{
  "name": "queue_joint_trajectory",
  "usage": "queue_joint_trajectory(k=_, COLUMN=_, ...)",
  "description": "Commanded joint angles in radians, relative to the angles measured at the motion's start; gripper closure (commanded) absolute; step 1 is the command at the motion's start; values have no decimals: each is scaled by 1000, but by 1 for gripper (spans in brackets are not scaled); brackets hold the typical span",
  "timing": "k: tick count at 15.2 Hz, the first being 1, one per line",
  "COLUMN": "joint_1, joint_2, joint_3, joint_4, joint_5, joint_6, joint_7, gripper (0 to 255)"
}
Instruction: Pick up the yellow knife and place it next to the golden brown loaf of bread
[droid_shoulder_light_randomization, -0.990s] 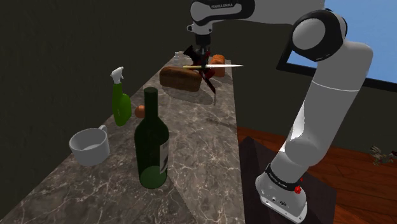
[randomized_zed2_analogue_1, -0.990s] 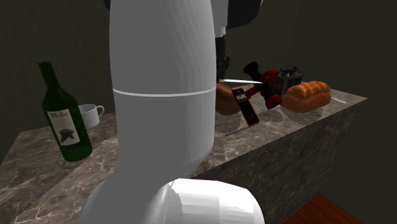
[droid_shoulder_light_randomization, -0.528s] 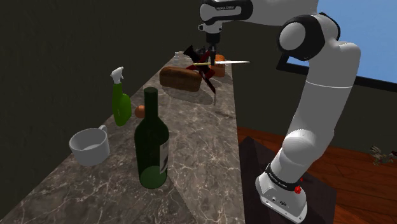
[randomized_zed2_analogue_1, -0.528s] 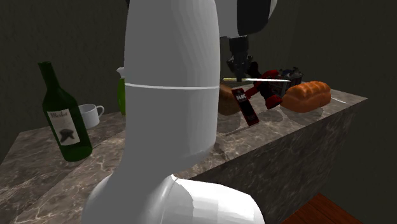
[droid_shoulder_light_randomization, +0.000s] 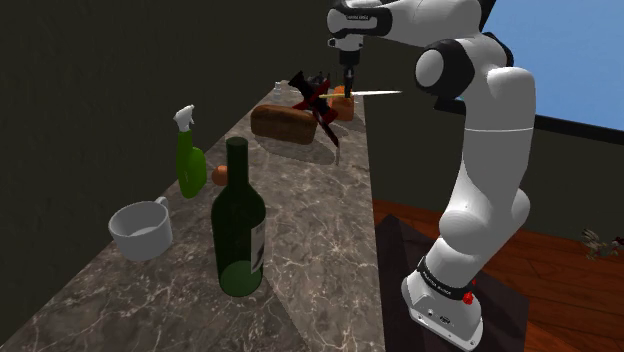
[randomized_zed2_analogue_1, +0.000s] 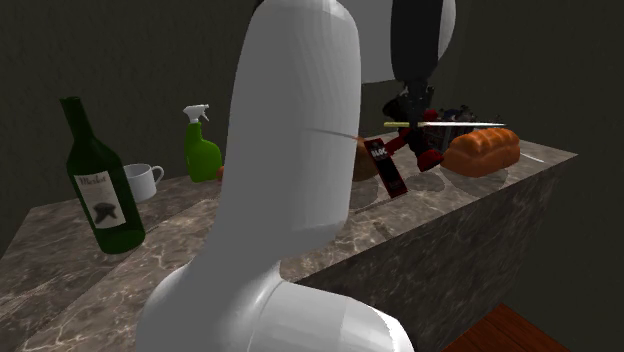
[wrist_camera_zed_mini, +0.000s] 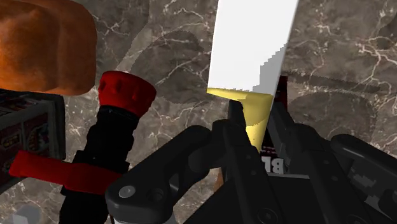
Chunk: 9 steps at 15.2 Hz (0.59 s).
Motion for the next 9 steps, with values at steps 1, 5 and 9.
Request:
queue_joint_trajectory(k=1, joint_1=-37, joint_2=57, joint_3=-11, joint_4=77, joint_5=13, joint_6=-14, joint_7=-45, gripper=255)
queue_joint_trajectory(k=5, joint_1=-117, joint_2=205, joint_3=-23, joint_4=310, joint_5=45, joint_6=-86, joint_7=-127, gripper=255)
queue_joint_trajectory(k=9, joint_1=-124, joint_2=209, joint_3=-23, joint_4=275, joint_5=46, joint_6=-46, joint_7=-131, gripper=255)
